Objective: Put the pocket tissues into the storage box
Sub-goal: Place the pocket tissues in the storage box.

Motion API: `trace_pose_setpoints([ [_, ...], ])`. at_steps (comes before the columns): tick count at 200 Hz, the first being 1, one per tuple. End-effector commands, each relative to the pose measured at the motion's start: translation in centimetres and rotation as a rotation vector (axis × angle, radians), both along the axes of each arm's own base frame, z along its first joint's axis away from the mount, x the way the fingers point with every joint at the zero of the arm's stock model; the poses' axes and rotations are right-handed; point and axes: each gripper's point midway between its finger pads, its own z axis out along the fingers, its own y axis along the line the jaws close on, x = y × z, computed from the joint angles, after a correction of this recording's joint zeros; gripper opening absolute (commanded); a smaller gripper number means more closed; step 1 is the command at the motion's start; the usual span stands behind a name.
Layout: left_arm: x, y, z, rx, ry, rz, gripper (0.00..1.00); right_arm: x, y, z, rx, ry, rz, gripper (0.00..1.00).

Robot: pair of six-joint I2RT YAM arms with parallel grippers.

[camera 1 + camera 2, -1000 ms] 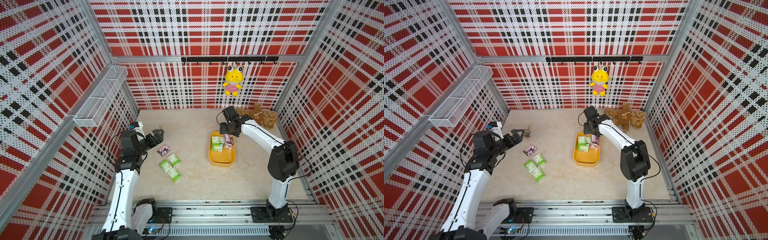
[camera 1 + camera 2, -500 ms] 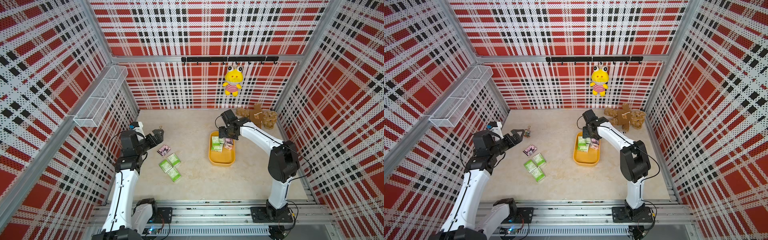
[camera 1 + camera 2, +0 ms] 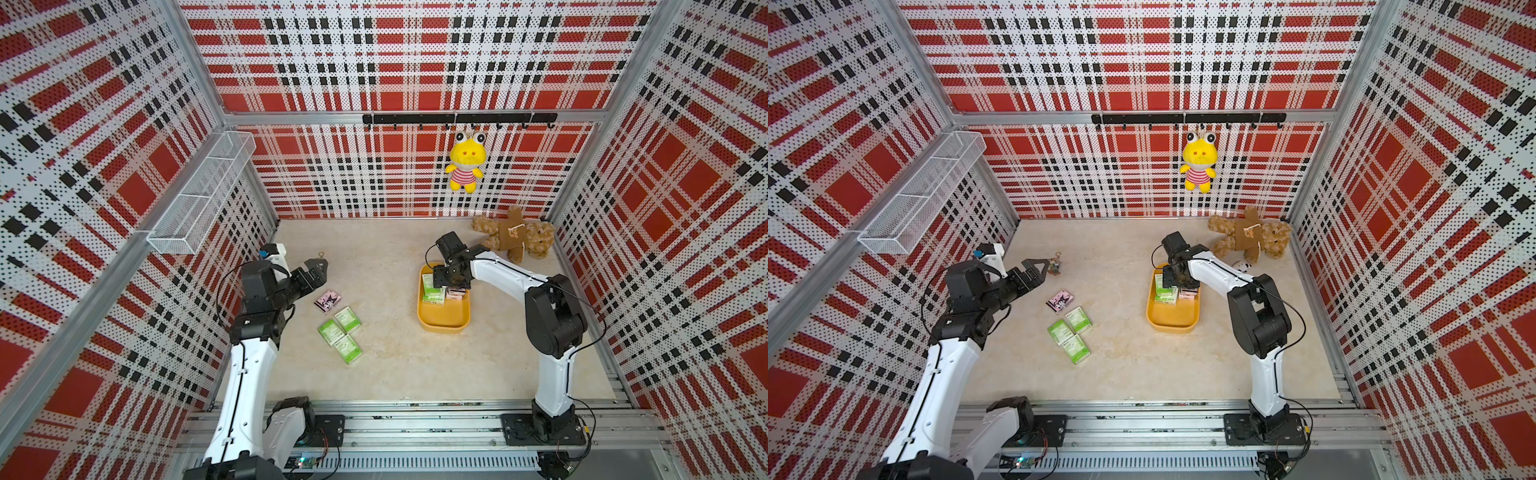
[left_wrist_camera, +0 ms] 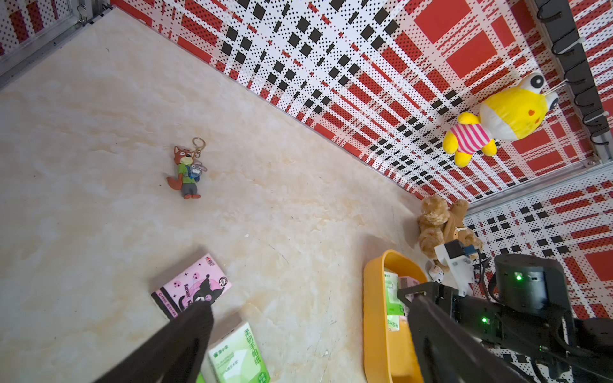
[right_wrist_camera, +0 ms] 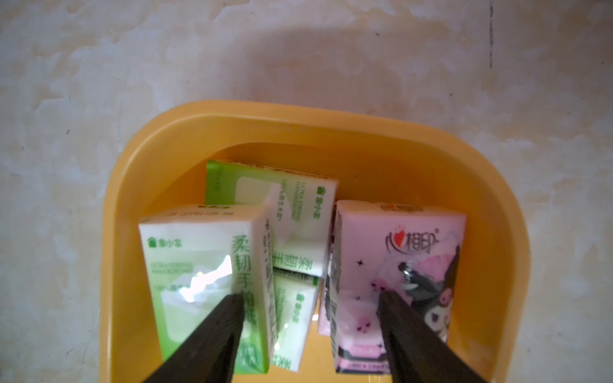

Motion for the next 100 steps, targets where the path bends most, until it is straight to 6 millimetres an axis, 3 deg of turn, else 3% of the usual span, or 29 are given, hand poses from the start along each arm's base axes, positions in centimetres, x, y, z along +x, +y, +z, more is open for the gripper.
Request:
trace_pose_setpoints([
  [1,0.3,-0.1,1.1,0.01,-0.031,-0.008,0.99,-1.5,-0.7,-2.7,-0.037,0.067,-0.003,0.72],
  [43,0.4,-0.1,1.2,0.013,-0.032,-0.009,0.99,-0.5,0.1,-0.9,-0.008,0.027,0.007,0.72],
  [100,0.2,-0.1,1.1,0.007,-0.032,-0.007,0.99,1.3,2.5,7.3,0.067,-0.123,0.054,0.73],
])
